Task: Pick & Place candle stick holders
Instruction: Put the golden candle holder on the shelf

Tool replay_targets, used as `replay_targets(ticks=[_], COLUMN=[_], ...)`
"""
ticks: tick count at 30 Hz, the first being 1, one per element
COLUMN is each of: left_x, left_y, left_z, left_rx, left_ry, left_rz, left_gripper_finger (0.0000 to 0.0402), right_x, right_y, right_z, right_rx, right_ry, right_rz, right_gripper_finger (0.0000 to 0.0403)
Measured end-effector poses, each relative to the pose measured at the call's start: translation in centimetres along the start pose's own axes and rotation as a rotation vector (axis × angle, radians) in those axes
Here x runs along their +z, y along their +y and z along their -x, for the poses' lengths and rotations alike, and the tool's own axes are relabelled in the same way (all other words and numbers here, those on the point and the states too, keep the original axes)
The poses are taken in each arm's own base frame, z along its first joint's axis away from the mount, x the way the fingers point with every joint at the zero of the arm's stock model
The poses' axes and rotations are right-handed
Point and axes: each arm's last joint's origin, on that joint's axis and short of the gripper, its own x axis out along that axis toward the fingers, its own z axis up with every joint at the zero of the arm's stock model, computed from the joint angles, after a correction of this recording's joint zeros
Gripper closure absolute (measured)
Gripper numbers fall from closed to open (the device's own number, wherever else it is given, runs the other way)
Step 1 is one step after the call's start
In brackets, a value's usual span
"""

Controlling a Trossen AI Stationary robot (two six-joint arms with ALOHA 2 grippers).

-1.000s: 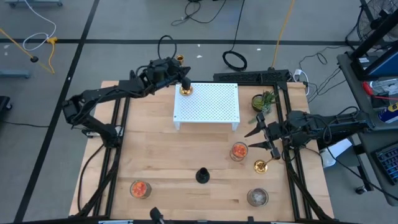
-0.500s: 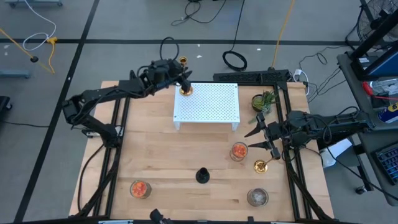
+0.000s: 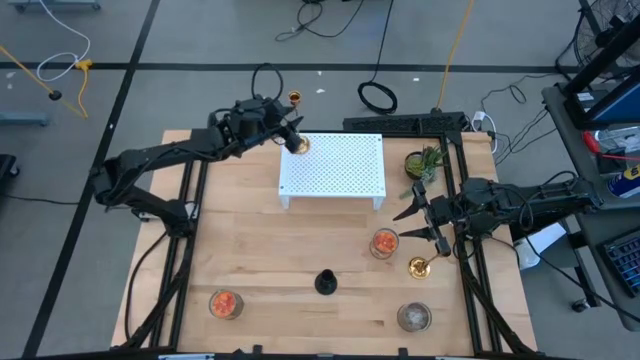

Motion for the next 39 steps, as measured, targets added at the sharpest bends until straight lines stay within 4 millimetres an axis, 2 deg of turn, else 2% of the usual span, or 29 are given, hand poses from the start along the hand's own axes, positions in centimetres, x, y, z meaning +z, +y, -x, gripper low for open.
replay_targets(ticks=[7,15,19,28,39], left_x=[0.3,0.6,0.7,0.9,0.7], left_y=[-0.7,-2.9,-4.2,-6.8,-8.5], left_z=[3.9,8.6,10.2,11.8,13.0], left_rx=[-0.101,-0.243,-0.313,-0.433,-0.517], left_ry=[0.091,0.123,0.110,0.078,0.065], left_rz=[-0.078,-0.155,-0.162,-0.168,-0.194], left_gripper_finger=[0.0222,0.0222,0.0222,0.0222,0.0222], right_x=[0.0,0.0,0.1,0.0,-1.3], right_y=[0.0,0.0,0.4,1.9,1.9], right_z=[0.0,0.0,0.3,1.7,1.8], right_rx=[0.000,0.008,0.116,0.605,0.616], right_ry=[0.000,0.000,-0.017,-0.024,0.078], right_rz=[0.000,0.000,0.034,0.055,0.089], right_gripper_finger=[0.0222,0.0222,0.0222,0.0222,0.0222])
